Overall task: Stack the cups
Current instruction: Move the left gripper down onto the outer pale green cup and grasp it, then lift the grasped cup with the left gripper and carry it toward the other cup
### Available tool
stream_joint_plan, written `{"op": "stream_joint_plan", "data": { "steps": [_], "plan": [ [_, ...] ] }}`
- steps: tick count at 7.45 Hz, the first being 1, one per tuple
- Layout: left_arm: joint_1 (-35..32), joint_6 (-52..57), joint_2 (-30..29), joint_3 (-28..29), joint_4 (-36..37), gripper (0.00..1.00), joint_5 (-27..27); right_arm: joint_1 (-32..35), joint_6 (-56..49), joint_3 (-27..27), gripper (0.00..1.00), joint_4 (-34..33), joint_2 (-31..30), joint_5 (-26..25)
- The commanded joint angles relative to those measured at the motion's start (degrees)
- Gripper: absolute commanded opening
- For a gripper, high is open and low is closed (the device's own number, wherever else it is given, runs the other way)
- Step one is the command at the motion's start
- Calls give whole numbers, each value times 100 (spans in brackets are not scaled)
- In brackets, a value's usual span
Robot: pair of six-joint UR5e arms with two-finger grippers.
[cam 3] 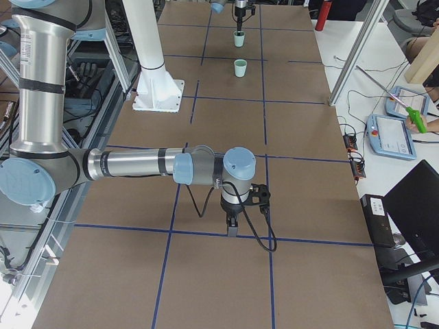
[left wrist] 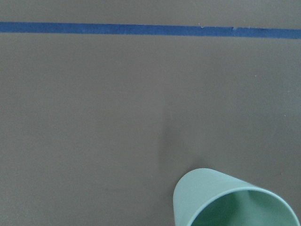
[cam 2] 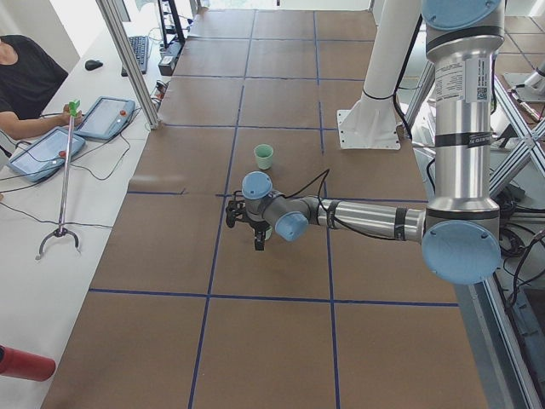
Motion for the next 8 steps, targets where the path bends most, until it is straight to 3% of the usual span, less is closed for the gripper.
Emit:
{"op": "stream_joint_plan", "data": {
  "steps": [1, 4, 5, 6, 8],
  "plan": [
    [37, -16, -9, 7, -20, 1, 0, 0, 0, 0, 100, -5, 0, 0],
    [19, -401, -18, -177, -20, 0, 0, 0, 9, 0, 100, 4, 0, 0],
    [-41, -368, 52, -535, 59, 0, -52, 0, 0, 0, 100, 4, 0, 0],
    [-112, -358, 87, -999, 434, 0, -70, 0, 0, 0, 100, 4, 0, 0],
    [-314, -288, -53, -2001, 2100, 0, -70, 0, 0, 9, 100, 4, 0, 0]
  ]
}}
